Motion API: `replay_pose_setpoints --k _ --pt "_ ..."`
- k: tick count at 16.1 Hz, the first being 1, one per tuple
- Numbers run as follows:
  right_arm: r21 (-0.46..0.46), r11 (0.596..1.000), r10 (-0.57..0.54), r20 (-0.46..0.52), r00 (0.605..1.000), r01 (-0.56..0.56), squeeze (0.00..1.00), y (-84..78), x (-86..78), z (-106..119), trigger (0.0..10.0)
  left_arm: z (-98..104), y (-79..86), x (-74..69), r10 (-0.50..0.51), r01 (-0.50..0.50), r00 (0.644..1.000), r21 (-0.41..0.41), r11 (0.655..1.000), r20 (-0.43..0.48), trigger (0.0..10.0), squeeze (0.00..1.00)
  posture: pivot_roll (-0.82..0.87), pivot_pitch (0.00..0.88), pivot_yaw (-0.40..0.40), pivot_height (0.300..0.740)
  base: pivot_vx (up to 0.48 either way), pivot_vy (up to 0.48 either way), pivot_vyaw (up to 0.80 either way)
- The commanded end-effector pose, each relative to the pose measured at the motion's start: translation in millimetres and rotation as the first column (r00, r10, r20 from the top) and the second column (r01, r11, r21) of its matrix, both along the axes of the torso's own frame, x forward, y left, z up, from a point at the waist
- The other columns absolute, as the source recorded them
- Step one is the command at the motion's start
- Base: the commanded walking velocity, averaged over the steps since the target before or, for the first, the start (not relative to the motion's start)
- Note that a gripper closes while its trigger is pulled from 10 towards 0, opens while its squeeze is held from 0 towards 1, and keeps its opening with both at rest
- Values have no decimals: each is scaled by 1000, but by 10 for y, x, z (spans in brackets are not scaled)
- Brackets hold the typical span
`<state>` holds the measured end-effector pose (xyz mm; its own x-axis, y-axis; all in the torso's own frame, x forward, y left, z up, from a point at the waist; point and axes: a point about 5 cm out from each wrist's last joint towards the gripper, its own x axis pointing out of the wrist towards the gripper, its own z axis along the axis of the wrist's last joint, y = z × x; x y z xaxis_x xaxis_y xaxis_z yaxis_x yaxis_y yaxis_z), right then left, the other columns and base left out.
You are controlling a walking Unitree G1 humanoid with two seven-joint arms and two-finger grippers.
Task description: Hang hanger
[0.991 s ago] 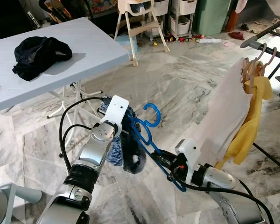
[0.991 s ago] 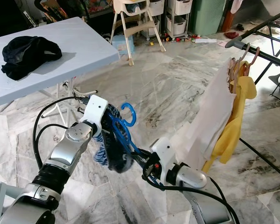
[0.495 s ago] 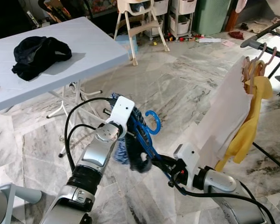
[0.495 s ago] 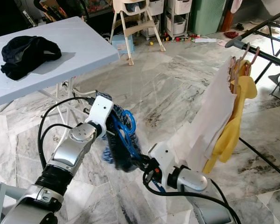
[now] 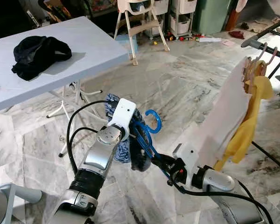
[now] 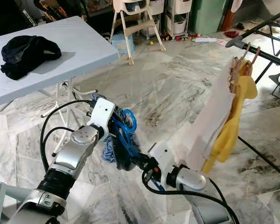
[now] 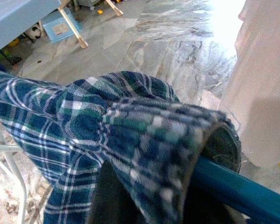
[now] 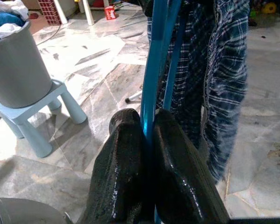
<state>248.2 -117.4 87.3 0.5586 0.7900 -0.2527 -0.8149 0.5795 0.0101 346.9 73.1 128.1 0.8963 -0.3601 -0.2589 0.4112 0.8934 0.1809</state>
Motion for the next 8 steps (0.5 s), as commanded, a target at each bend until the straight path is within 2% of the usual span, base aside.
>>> replay_pose_setpoints --k 1,4,8 --pt "6 998 65 -16 998 -65 0 152 -34 -34 10000 151 -193 -30 -86 88 995 -26 996 53 10000 1000 -119 71 88 740 0 0 0" --pt "18 998 55 -4 998 -55 0 176 -9 -25 10000 178 -224 -39 -92 94 994 -25 995 64 10000 1000 -120 66 91 740 0 0 0" --pt "17 999 45 2 999 -45 0 158 4 -34 10000 263 -306 -80 -148 157 982 -74 985 113 10000 1000 -123 63 93 740 0 0 0"
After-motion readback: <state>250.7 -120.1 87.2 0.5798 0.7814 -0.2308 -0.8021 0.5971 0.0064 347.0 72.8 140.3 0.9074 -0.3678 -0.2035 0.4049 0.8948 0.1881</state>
